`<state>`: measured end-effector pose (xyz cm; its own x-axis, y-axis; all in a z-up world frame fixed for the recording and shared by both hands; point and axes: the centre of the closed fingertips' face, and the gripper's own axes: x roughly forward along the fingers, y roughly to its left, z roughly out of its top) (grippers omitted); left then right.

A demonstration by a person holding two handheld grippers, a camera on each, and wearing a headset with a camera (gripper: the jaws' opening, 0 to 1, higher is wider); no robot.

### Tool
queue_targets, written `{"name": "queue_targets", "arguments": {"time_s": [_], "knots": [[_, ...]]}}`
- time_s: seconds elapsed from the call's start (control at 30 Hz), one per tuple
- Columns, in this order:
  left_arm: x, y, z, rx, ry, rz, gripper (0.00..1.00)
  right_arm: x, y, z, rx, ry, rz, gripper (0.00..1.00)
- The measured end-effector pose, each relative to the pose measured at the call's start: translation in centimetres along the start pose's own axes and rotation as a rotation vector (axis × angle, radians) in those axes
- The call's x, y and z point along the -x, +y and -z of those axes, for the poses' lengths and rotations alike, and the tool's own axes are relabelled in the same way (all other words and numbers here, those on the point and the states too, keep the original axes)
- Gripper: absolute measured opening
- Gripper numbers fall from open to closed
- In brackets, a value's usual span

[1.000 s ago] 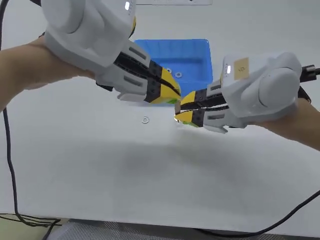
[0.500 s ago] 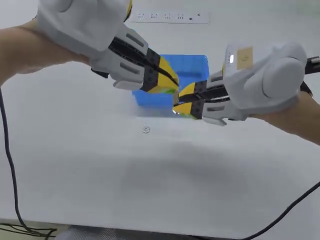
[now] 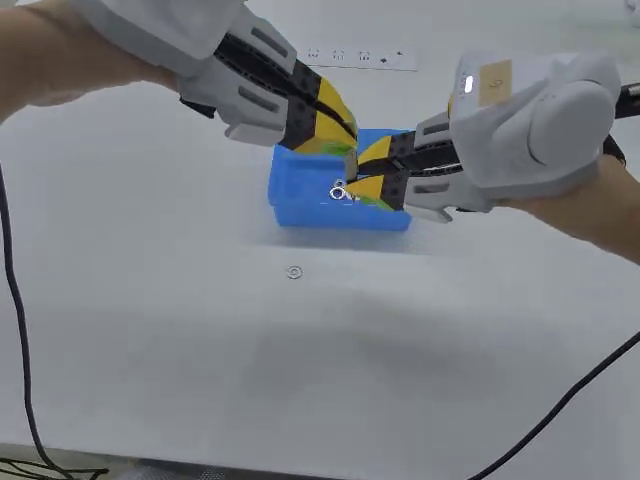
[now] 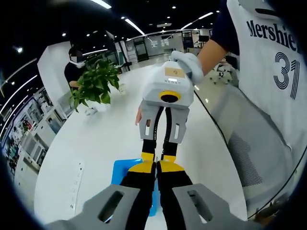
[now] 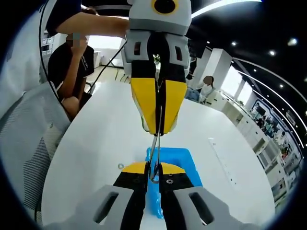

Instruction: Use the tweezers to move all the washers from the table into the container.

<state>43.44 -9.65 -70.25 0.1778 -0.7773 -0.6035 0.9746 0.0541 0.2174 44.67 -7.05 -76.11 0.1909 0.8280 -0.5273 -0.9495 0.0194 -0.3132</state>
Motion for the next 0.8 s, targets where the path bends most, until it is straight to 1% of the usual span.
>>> {"name": "queue_targets", "arguments": {"time_s": [0.1,0.23,0.37,0.47,0.57,0.63,0.77,0.8], "knots": [[-0.1,0.8,0.4,0.000,0.002,-0.004,0.06,-0.4,-0.7,0.2,0.007,0.005,0.003,0.09],[-0.3,1.5,1.0,0.007,0.000,-0.009,0.06,-0.8,-1.3,0.6,0.009,0.010,0.003,0.09],[-0.7,2.3,2.0,0.020,0.007,-0.013,0.06,-1.6,-2.0,1.4,0.001,0.016,-0.004,0.09],[-1.3,3.1,2.7,0.026,0.010,-0.014,0.06,-2.2,-2.5,2.1,-0.002,0.025,-0.005,0.09],[-2.1,4.1,3.3,0.041,0.009,-0.020,0.06,-2.9,-3.2,3.0,-0.019,0.032,-0.004,0.09],[-2.6,4.5,3.8,0.051,0.011,-0.020,0.06,-3.2,-3.6,3.6,-0.032,0.036,-0.004,0.09],[-3.7,5.1,4.8,0.061,0.025,-0.016,0.06,-4.0,-3.9,5.0,-0.052,0.053,-0.012,0.09],[-3.9,5.1,5.0,0.067,0.028,-0.014,0.06,-4.1,-3.9,5.1,-0.054,0.054,-0.014,0.09]]}}
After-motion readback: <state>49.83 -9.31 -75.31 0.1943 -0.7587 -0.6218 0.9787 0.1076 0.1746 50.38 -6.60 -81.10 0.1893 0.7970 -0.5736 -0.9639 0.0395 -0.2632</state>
